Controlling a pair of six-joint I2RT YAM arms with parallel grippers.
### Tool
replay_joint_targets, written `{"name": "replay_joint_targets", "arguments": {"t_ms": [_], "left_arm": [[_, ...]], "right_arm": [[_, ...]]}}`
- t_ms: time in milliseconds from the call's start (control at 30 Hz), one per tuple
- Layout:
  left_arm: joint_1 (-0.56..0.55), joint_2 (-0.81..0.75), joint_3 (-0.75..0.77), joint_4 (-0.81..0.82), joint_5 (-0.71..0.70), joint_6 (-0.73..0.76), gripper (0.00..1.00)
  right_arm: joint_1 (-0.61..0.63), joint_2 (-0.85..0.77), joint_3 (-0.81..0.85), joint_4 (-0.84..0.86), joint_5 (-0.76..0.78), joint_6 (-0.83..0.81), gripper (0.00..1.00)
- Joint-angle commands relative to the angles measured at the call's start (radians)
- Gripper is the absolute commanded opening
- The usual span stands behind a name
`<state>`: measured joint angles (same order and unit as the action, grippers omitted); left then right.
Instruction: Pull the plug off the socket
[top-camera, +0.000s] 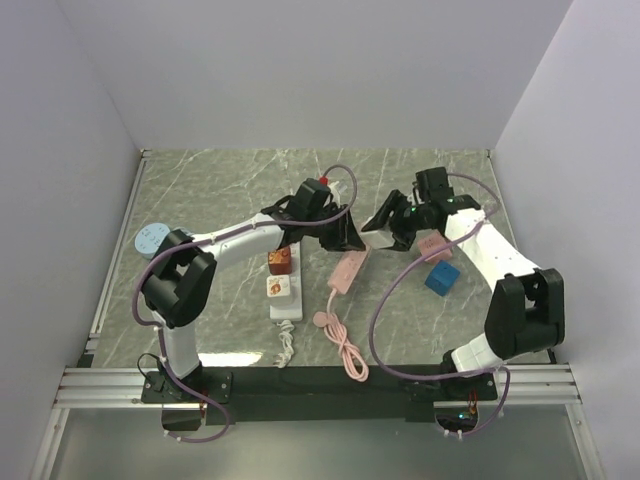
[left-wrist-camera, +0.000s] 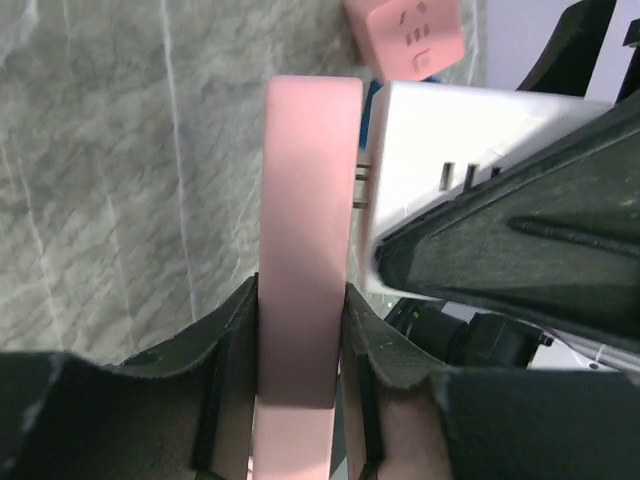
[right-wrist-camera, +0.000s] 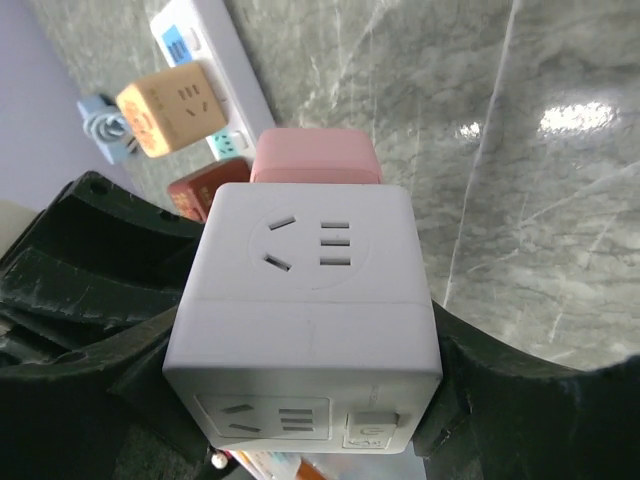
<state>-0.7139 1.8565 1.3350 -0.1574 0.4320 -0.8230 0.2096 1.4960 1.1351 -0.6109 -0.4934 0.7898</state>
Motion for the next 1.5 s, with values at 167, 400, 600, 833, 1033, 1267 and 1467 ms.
{"name": "replay_joint_targets", "arguments": {"t_ms": [167, 400, 600, 833, 1033, 1267, 1467], "left_arm": [[0.047, 0.012, -0.022, -0.103, -0.138, 0.013, 0.01], [0.048, -0.016, -0.005, -0.1, -0.125, 0.005, 0.01], [0.047, -0.081, 0.082, -0.103, -0.081, -0.018, 0.01], [0.102, -0.227, 0.202, -0.143, -0.041, -0.064, 0.01], [0.313, -0.403, 0.294, -0.396, -0.009, -0.027, 0.01], [0.801, -0.619, 0.273, -0.503, 0.054, 0.082, 0.0], [0.968, -0.534, 0.322, -0.689, -0.16, 0.231, 0.0]], "right_arm": [[-0.304, 0.124, 0.343, -0.254, -0.284, -0.279, 0.0], [-0.308, 0.175, 0.377, -0.199, 0.098, -0.209, 0.0], [-0.338, 0.272, 0.339, -0.146, 0.45, -0.14, 0.0], [-0.345, 0.45, 0.426, -0.156, 0.438, -0.141, 0.0], [-0.345, 0.492, 0.44, -0.174, 0.437, -0.158, 0.0], [-0.345, 0.472, 0.405, -0.159, 0.45, -0.173, 0.0], [-0.338, 0.515, 0.434, -0.19, 0.457, -0.187, 0.0]]}}
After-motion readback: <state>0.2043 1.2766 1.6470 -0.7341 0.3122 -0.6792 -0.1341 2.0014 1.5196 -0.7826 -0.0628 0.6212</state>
